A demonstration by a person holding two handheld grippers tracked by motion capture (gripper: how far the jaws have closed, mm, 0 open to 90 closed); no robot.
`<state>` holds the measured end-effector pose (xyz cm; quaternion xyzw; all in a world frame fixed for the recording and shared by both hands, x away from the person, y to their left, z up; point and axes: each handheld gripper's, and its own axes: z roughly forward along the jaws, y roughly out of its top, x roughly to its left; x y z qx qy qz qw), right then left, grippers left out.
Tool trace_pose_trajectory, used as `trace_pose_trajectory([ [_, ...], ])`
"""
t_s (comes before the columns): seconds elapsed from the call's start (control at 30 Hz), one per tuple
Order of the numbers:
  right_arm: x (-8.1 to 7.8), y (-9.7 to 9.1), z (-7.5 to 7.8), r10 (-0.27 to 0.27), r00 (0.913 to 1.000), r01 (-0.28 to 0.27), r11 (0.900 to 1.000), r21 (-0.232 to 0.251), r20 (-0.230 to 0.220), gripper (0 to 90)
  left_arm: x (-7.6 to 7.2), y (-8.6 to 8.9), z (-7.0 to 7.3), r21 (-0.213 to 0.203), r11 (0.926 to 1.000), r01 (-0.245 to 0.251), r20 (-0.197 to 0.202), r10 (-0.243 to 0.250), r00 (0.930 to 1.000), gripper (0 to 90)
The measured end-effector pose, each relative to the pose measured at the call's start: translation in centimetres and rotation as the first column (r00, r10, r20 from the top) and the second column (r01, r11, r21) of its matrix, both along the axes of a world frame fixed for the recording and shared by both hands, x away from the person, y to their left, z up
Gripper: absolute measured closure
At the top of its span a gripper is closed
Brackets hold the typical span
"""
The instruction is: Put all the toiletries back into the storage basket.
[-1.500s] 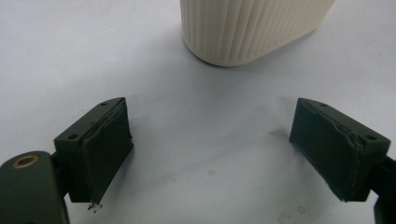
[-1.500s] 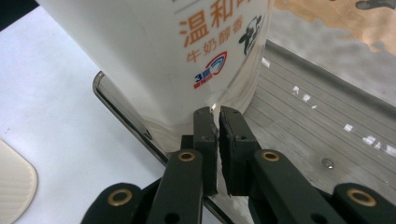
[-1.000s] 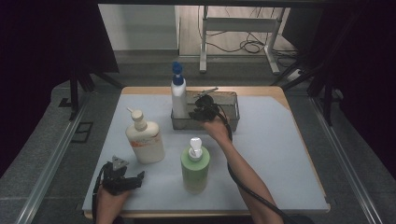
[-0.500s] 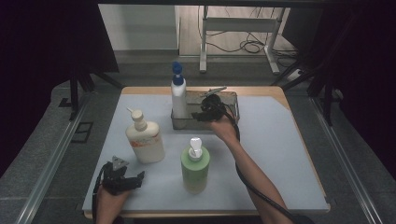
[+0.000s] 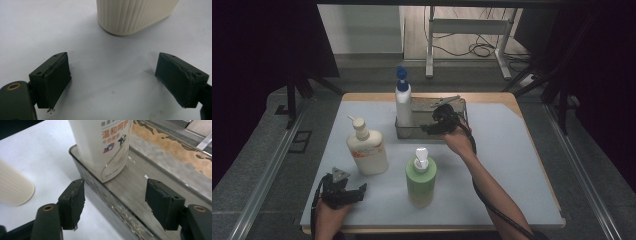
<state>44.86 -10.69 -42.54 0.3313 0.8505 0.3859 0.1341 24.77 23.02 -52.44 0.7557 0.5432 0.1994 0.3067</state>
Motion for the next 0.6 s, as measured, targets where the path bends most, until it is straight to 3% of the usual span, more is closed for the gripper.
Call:
trace_pose_trajectory([
  [0.4, -1.3, -0.4, 0.0, 0.023, 0.9996, -0.023, 0.9996, -0.018, 0.019, 15.8, 0.0, 0.0, 0.0, 0.001, 1.0, 0.0, 0.0, 0.0, 1.0, 12.2],
  [0.6, -2.2, -0.4, 0.1, 0.047, 0.9985, -0.047, 0.9985, -0.029, 0.027, 13.8, 0.0, 0.0, 0.0, 0.001, 1.0, 0.0, 0.0, 0.0, 1.0, 12.1],
])
